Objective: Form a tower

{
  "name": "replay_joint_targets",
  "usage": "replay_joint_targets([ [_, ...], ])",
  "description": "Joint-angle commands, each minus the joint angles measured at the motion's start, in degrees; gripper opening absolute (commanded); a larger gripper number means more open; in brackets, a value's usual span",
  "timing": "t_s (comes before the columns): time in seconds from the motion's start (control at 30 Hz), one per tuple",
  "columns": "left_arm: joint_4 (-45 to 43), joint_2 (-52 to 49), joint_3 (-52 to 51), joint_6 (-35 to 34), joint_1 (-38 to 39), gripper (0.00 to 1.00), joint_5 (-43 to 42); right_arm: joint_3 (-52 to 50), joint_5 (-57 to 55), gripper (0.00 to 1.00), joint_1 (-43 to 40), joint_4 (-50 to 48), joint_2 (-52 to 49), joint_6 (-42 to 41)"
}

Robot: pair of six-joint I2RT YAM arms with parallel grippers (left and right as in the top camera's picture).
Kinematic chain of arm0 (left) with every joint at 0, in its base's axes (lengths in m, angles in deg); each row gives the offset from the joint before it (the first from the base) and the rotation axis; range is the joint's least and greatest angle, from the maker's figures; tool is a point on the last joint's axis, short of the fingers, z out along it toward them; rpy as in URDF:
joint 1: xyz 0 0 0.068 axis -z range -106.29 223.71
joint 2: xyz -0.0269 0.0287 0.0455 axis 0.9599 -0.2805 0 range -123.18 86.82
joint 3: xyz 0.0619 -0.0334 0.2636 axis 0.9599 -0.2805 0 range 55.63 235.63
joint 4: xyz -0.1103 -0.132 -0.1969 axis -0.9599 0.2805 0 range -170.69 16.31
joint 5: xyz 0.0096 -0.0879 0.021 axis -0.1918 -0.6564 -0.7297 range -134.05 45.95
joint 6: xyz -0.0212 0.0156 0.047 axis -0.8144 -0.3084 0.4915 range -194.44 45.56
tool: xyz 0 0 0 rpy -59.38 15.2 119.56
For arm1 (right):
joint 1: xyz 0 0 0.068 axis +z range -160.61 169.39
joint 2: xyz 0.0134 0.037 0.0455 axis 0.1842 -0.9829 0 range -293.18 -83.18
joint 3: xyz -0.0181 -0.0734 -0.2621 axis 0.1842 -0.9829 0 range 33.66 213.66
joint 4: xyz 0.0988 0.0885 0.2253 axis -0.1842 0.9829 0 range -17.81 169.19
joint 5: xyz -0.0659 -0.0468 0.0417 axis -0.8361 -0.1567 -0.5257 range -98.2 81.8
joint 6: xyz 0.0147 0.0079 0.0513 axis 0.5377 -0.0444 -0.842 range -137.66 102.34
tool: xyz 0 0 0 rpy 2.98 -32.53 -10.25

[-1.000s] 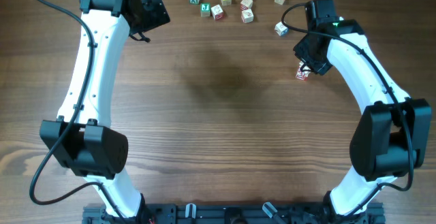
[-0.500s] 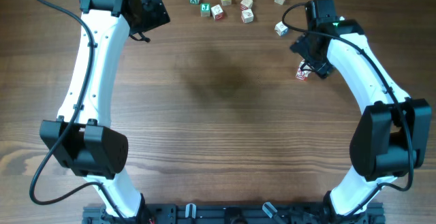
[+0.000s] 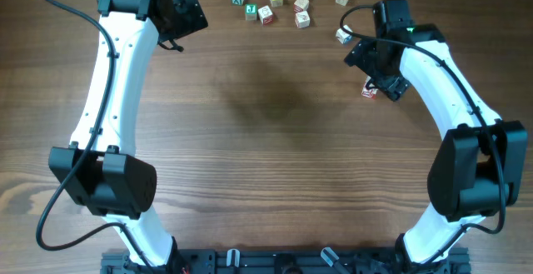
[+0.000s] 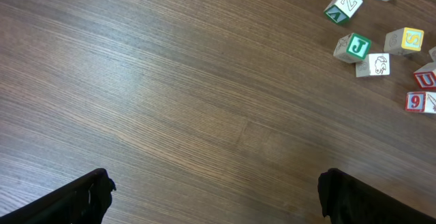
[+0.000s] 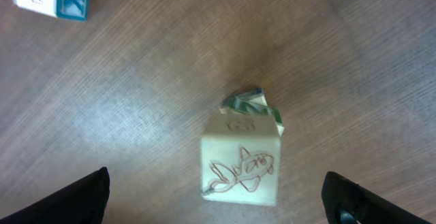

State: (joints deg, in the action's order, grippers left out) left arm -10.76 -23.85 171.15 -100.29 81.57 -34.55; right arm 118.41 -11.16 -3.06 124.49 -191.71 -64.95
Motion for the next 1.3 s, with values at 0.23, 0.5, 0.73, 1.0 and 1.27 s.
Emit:
replay_joint_targets([
  [0.23, 0.0, 1.4, -0.1, -0.1, -0.1, 1.00, -0.3, -0.2, 0.9, 1.00, -1.4, 3.7, 0.1, -13.5],
  [0.5, 0.0, 1.4, -0.1, -0.1, -0.1, 1.00, -0.3, -0.2, 4.6, 1.00, -3.0, -1.1, -3.9, -9.7],
  [0.73, 0.0, 1.4, -0.1, -0.1, -0.1, 1.00, -0.3, -0.2, 4.3, 1.00, -3.0, -2.2, -7.3, -6.8],
  [1.0, 0.0, 1.4, -0.1, -0.1, -0.1, 1.00, -0.3, -0.2, 4.1, 0.99, -3.0, -5.2, -8.3, -3.5],
  [1.27, 0.0, 1.4, -0.1, -0.1, -0.1, 1.00, -0.3, -0.2, 4.6, 0.88, -2.9, -4.9, -9.2, -2.6],
])
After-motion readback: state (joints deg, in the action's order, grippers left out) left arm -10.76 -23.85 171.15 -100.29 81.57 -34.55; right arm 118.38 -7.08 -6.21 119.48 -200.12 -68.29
